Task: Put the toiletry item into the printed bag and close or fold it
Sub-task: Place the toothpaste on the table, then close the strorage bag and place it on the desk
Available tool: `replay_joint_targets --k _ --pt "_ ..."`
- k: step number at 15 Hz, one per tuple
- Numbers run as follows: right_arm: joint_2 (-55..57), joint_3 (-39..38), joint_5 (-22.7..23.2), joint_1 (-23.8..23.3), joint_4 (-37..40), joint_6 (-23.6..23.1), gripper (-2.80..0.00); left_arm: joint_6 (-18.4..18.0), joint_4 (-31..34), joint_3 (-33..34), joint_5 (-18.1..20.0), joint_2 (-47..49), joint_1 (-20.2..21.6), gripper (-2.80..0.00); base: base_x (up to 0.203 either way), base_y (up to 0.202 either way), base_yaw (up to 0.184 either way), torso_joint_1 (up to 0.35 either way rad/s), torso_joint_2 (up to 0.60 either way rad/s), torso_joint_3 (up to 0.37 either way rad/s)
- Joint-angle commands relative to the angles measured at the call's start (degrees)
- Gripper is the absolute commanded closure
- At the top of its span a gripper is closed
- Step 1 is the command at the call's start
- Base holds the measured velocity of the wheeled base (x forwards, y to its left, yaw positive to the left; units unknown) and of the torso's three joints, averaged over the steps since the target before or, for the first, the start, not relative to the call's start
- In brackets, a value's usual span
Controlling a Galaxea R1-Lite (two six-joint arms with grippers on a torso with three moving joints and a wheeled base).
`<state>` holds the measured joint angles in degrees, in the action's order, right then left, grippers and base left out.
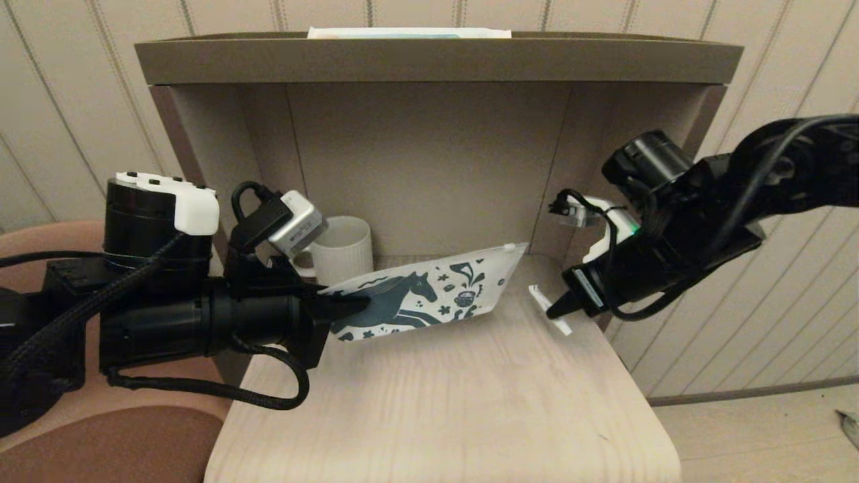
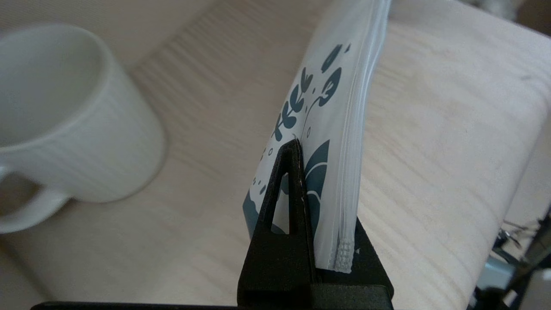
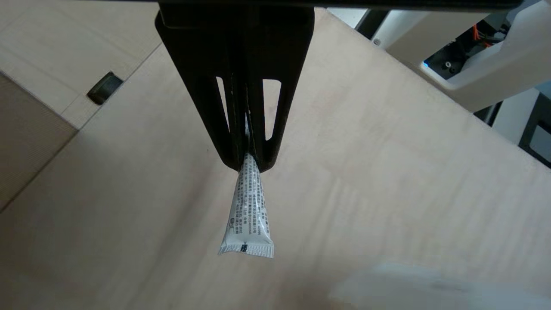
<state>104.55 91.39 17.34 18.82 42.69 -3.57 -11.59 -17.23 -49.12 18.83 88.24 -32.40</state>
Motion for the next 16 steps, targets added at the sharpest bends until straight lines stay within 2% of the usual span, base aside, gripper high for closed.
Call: replay_joint_targets --k 1,9,10,11,12,16 --pt "2.01 -0.16 0.16 0.11 0.29 -0.03 0.00 -0.13 -0.17 0.15 0.49 1.47 0.06 0.00 0.000 0.000 0.000 0.000 0.00 0.000" --pt "-1.05 -3.70 0.33 0.82 -0.42 -0.03 0.00 -0.26 -0.04 0.53 0.97 1.06 0.04 0.00 0.000 0.000 0.000 0.000 0.00 0.000" --pt "-1.86 -4.85 0.28 0.94 -1.66 -0.03 -2.80 -0.27 -0.17 0.86 1.03 1.05 -0.03 0.00 0.000 0.000 0.000 0.000 0.00 0.000" --pt "-2.42 -5.93 0.25 1.03 -2.88 -0.03 -2.80 -0.27 -0.25 0.98 1.12 0.97 0.06 0.00 0.000 0.000 0.000 0.000 0.00 0.000" --pt "-2.46 -6.36 0.29 1.30 -3.14 -0.03 -2.80 -0.27 -0.18 1.13 1.29 0.66 0.04 -2.80 0.000 0.000 0.000 0.000 0.00 0.000" --pt "-3.42 -7.54 0.33 1.30 -3.14 -0.03 -2.80 -0.33 -0.17 1.39 1.38 0.07 -0.03 -2.80 0.000 0.000 0.000 0.000 0.00 0.000"
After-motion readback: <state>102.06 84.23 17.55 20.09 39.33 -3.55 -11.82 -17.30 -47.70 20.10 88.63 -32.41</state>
